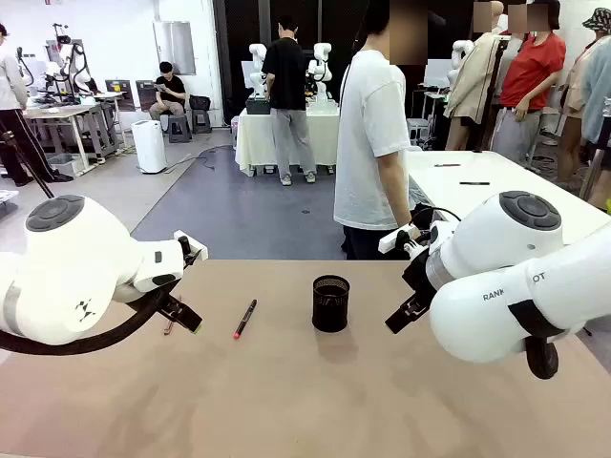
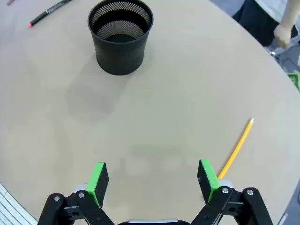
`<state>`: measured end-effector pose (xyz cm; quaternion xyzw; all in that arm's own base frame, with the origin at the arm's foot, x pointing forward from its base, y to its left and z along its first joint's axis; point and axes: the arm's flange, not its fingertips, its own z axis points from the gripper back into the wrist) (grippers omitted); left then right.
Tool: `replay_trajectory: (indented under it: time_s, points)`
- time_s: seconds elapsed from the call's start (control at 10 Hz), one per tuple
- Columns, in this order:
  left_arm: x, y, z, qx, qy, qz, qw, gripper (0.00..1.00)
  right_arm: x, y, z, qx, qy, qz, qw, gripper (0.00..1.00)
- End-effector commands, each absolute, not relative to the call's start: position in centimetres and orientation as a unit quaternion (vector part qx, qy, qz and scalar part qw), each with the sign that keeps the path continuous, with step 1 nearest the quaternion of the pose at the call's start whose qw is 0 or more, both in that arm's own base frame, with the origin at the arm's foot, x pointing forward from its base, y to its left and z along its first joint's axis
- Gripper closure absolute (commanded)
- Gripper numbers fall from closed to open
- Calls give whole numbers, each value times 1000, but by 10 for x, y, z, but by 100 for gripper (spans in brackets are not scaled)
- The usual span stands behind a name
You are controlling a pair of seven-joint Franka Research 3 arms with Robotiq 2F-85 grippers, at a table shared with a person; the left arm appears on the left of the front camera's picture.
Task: Place the pens into the pen holder.
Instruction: Pick up a writing instrument from the table and place it into the Pen holder.
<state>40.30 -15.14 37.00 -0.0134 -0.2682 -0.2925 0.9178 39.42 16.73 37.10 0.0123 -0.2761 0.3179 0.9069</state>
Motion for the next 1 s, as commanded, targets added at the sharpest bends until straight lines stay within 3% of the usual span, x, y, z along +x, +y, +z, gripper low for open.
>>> replay_trajectory:
  time_s: [0.0, 0.9]
  points:
    - [403, -151, 370, -13, -268, -292, 918, 0, 394, 167, 371, 12, -276, 318, 907, 0]
    - [403, -151, 370, -13, -268, -292, 918, 0, 394, 167, 371, 12, -276, 318, 907, 0]
